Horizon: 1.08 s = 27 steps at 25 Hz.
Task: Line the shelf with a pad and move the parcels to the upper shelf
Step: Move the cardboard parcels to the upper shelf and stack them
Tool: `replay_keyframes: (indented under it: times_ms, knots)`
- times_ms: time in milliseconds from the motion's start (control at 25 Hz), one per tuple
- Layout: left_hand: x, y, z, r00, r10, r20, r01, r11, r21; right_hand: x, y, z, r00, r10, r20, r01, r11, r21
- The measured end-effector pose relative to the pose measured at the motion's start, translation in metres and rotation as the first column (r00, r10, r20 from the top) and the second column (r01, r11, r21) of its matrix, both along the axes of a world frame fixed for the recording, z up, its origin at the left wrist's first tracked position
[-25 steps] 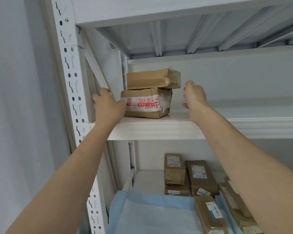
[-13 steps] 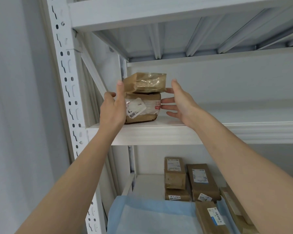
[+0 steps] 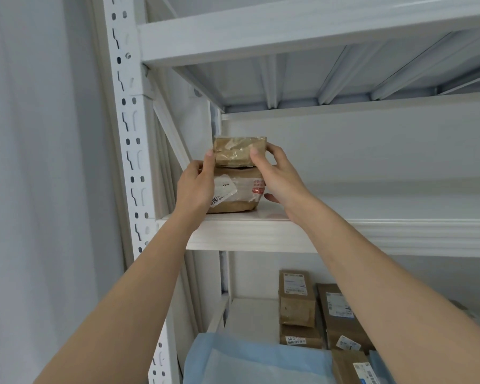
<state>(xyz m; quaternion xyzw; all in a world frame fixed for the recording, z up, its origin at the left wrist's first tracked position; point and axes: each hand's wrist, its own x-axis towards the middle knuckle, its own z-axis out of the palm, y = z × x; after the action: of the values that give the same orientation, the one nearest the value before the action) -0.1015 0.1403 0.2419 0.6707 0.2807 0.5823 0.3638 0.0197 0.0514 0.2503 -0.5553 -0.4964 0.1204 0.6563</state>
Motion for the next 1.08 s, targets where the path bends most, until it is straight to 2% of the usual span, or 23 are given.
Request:
replay_keyframes:
  times_ms: [320, 520, 600, 640, 680, 760, 840, 960, 1040, 1080]
  knots:
    - [0.005, 0.02, -0.003, 0.997, -0.014, 0.08, 0.013, 1.0, 0.01, 0.001, 0.002, -0.002, 1.0, 0.026, 0.009, -0.026, 1.0, 0.008]
    - [-0.001, 0.005, -0.003, 0.999, -0.003, 0.044, 0.004, 1.0, -0.016, 0.001, 0.007, -0.002, 0.998, 0.059, -0.003, -0.059, 0.995, -0.084]
    - [-0.001, -0.005, -0.004, 0.996, 0.074, 0.057, -0.077, 0.995, 0.057, 0.004, 0.007, -0.002, 1.0, -0.02, -0.014, 0.018, 0.997, -0.078]
    - [-0.001, -0.011, -0.007, 0.983, 0.153, 0.106, -0.167, 0.977, 0.132, 0.005, 0.004, -0.003, 0.991, -0.132, -0.019, 0.132, 0.991, 0.009]
    - [-0.001, -0.019, -0.013, 0.955, 0.223, 0.198, -0.265, 0.939, 0.22, 0.005, -0.003, -0.006, 0.967, -0.249, -0.051, 0.254, 0.954, 0.159]
    - [0.003, -0.037, -0.033, 0.876, 0.266, 0.402, -0.429, 0.81, 0.4, 0.003, -0.028, -0.016, 0.902, -0.421, -0.097, 0.409, 0.759, 0.507]
    - [0.014, -0.051, -0.066, 0.863, 0.205, 0.463, -0.463, 0.689, 0.558, 0.004, -0.054, -0.038, 0.85, -0.526, 0.006, 0.362, 0.593, 0.72]
    - [0.034, -0.068, -0.12, 0.931, 0.116, 0.346, -0.355, 0.511, 0.783, 0.012, -0.085, -0.081, 0.762, -0.597, 0.251, 0.153, 0.543, 0.826]
    - [0.047, -0.072, -0.152, 0.967, 0.142, 0.211, -0.25, 0.383, 0.889, 0.025, -0.098, -0.113, 0.673, -0.618, 0.407, 0.036, 0.577, 0.816]
    - [0.053, -0.072, -0.166, 0.973, 0.173, 0.151, -0.204, 0.347, 0.916, 0.033, -0.103, -0.128, 0.618, -0.618, 0.486, -0.002, 0.617, 0.787]
